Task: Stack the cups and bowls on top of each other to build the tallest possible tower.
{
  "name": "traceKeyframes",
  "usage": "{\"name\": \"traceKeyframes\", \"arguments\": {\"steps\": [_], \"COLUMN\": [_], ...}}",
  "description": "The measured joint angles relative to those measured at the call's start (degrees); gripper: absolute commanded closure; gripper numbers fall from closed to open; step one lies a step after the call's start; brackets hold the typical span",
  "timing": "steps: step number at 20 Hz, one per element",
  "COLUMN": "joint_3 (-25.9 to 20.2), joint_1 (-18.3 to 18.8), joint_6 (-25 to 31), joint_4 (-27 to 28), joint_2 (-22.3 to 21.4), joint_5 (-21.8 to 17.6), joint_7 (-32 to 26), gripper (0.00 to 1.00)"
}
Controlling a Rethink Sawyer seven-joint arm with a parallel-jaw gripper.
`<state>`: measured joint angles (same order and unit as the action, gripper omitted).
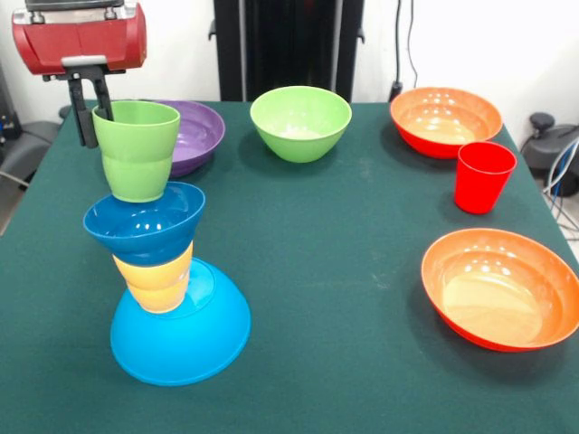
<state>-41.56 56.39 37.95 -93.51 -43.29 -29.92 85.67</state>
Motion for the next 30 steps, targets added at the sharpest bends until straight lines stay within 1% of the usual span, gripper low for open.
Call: {"name": "traceKeyframes", "arguments": {"steps": [30], "joint_3": [-1.35], "joint_1": [-0.01], "joint_6": [0.01], "joint_4": [2.49], "joint_2": [1.57], "joint_5": [-0.11], "joint_7": [0.00], "gripper": [1.00]}}
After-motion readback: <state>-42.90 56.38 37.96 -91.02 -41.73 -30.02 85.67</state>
